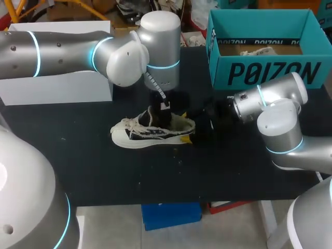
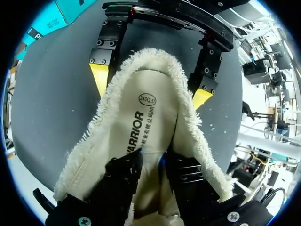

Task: Take the shoe out of the shoebox, open the shoe tongue, remove and reinsert the insole, then place the shoe into the shoebox

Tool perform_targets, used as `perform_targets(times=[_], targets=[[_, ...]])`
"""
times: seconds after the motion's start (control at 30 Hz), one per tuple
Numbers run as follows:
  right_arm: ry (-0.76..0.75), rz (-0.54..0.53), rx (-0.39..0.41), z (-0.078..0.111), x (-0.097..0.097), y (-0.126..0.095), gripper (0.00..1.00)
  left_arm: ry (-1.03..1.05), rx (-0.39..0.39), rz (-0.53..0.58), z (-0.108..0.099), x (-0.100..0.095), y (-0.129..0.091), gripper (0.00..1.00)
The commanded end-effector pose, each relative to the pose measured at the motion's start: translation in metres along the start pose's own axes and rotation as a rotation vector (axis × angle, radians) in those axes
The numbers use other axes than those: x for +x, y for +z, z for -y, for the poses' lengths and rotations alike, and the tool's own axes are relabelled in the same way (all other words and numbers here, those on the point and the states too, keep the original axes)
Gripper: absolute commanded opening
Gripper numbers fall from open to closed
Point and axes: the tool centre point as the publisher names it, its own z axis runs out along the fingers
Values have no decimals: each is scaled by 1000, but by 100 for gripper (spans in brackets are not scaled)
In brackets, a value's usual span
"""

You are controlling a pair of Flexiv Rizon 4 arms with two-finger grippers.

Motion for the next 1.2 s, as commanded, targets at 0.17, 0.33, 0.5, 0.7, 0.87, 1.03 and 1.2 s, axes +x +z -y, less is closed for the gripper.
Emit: perform_targets(times=[0.17, 0.33, 0.5, 0.7, 0.87, 1.03, 1.2], targets=[[2, 0, 1, 5, -1, 4, 0, -9, -17, 99, -9, -2, 47, 35], [2, 0, 1, 5, -1, 4, 0, -39, -17, 194, -13, -4, 55, 36], [2, 0, 1, 5, -1, 4, 0, -67, 1, 348, -15, -11, 59, 38], [2, 0, 1, 5, -1, 4, 0, -54, 36, 482, -12, -18, 65, 33], [2, 0, 1, 5, -1, 4, 0, -47, 71, 573, -9, -29, 67, 32], [2, 0, 1, 5, -1, 4, 0, -53, 118, 672, -7, -46, 63, 36], [2, 0, 1, 5, -1, 4, 0, -59, 179, 723, -4, -60, 59, 34]])
